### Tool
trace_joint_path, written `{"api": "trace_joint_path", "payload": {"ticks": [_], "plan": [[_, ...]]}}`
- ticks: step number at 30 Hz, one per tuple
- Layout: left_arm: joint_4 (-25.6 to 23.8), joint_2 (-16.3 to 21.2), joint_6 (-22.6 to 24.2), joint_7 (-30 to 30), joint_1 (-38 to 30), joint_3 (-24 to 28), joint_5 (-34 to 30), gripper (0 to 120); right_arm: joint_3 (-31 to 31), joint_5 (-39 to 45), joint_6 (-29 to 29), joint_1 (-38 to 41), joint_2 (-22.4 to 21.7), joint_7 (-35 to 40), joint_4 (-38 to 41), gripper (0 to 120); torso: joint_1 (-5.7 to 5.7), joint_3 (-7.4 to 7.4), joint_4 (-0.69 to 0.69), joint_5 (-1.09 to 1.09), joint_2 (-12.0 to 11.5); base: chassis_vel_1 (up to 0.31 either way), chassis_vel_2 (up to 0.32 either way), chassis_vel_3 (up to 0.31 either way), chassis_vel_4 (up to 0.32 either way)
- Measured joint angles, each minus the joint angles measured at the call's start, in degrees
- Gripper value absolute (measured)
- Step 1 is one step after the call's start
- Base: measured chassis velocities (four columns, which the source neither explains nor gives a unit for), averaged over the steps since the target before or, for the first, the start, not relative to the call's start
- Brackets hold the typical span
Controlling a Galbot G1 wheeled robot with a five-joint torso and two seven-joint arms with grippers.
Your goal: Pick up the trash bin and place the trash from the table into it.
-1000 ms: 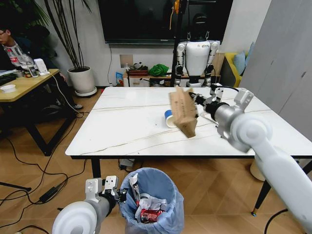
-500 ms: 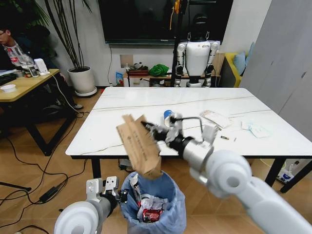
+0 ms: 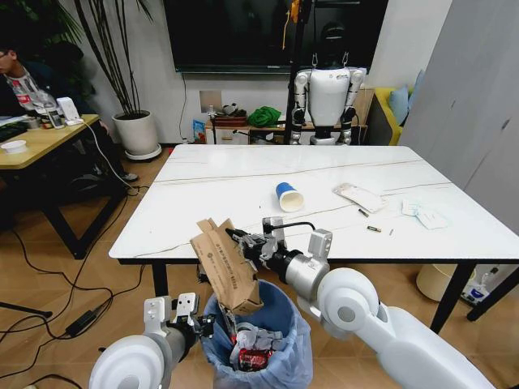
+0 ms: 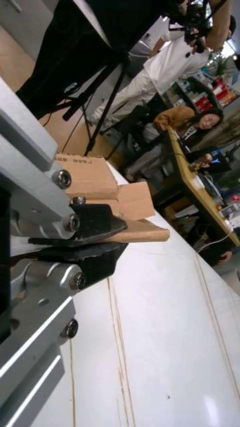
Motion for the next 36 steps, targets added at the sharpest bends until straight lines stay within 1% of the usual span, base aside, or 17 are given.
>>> {"api": "trace_joint_path", "payload": {"ticks": [5, 9, 10, 13, 16, 17, 18, 19, 20, 21, 22, 23, 24, 26, 29, 31, 36], "plan": [[-0.2, 0.2, 0.0, 0.0, -0.1, -0.3, -0.2, 0, 1.2, -3.6, 0.0, -2.3, -1.0, -3.3, 0.0, 3, 0.0, 0.0, 0.0, 0.0, 0.0, 0.0, 0.0, 0.0, 0.0], [-0.6, 0.6, 0.0, 0.1, 0.2, -1.0, -0.3, 0, 2.9, -7.8, -0.1, -4.6, -2.4, -8.4, 0.1, 19, 0.0, 0.0, -0.01, 0.01, 0.0, 0.0, 0.0, 0.0, 0.0], [-0.6, 0.6, 0.0, 0.1, 0.2, -1.0, -0.3, 0, 2.9, -7.8, -0.1, -4.6, -2.4, -8.4, 0.1, 19, 0.0, 0.0, -0.01, 0.01, 0.0, 0.0, 0.0, 0.0, 0.0], [-1.0, 0.7, 0.0, 0.2, 0.5, -1.2, -0.3, 0, 4.1, -9.5, -1.4, -5.5, -3.0, -10.0, 0.5, 31, 0.0, 0.0, -0.01, 0.01, 0.0, 0.0, 0.0, 0.0, 0.0], [-1.4, 1.1, 0.0, 0.2, 0.8, -1.4, -0.3, 0, 4.7, -10.6, -1.7, -5.5, -3.1, -10.1, 0.5, 46, 0.0, 0.0, -0.01, 0.01, 0.0, 0.0, 0.0, 0.0, 0.0], [-1.4, 1.1, 0.0, 0.2, 0.8, -1.4, -0.3, 0, 4.7, -10.6, -1.7, -5.5, -3.1, -10.1, 0.5, 46, 0.0, 0.0, -0.01, 0.01, 0.0, 0.0, 0.0, 0.0, 0.0], [-1.6, 1.2, 0.0, 0.2, 0.9, -1.5, -0.3, 0, 5.1, -10.7, -1.6, -5.3, -3.1, -10.1, 0.5, 51, 0.0, 0.0, 0.0, 0.01, 0.0, 0.0, 0.0, 0.0, 0.0], [-1.9, 1.5, 0.0, 0.2, 1.5, -2.0, -0.3, 0, 6.5, -10.7, -1.4, -5.0, -3.3, -9.9, 0.5, 61, 0.0, 0.0, 0.0, 0.01, 0.0, 0.0, 0.0, 0.0, 0.0], [-2.0, 1.6, 0.0, 0.2, 1.7, -2.2, -0.3, 0, 7.0, -10.6, -1.4, -4.9, -3.4, -9.7, 0.6, 65, 0.0, 0.0, 0.0, 0.01, 0.0, 0.0, 0.0, 0.0, 0.0], [-2.1, 1.6, 0.0, 0.2, 1.9, -2.3, -0.3, 0, 7.7, -10.6, -1.4, -4.7, -3.4, -9.4, 0.7, 68, 0.0, 0.0, -0.01, 0.01, 0.0, 0.0, 0.0, 0.0, 0.0], [-2.2, 1.6, 0.0, 0.2, 2.2, -2.6, -0.3, 0, 8.9, -10.3, -1.4, -4.1, -3.5, -8.8, 1.0, 75, 0.0, 0.0, 0.0, 0.01, 0.0, 0.0, 0.0, 0.0, 0.0], [-2.3, 1.6, 0.0, 0.2, 2.4, -2.7, -0.3, 0, 9.7, -9.9, -1.4, -3.7, -3.6, -8.4, 1.1, 79, 0.0, 0.0, 0.0, 0.01, 0.0, 0.0, 0.0, 0.0, 0.0], [-2.3, 1.6, 0.0, 0.2, 2.4, -2.7, -0.3, 0, 9.7, -9.9, -1.4, -3.7, -3.6, -8.4, 1.1, 79, 0.0, 0.0, 0.0, 0.01, 0.0, 0.0, 0.0, 0.0, 0.0], [-2.5, 1.6, 0.0, 0.2, 2.7, -3.1, -0.5, 0, 11.6, -8.4, -2.1, -2.4, -3.7, -6.8, 1.0, 86, 0.0, 0.0, 0.0, 0.01, 0.0, 0.0, 0.0, 0.0, 0.0], [-2.9, 1.4, 0.0, 0.2, 3.2, -3.6, -1.0, 0, 13.9, -5.0, -3.5, 0.3, -3.7, -1.9, -0.2, 98, 0.0, 0.0, -0.01, 0.01, 0.0, 0.0, 0.0, 0.0, 0.0], [-2.9, 1.4, 0.0, 0.1, 3.4, -3.8, -1.2, 0, 14.4, -4.2, -3.9, 1.0, -3.6, -0.3, -0.8, 99, 0.0, 0.0, 0.0, 0.01, 0.0, 0.0, 0.0, 0.0, 0.0], [-3.1, 1.2, 0.0, 0.0, 3.8, -4.0, -1.6, 0, 15.6, 2.3, -6.8, 5.6, -2.4, 8.9, -6.3, 100, 0.0, 0.0, -0.01, 0.01, 0.0, 0.0, 0.0, 0.0, 0.0]]}}
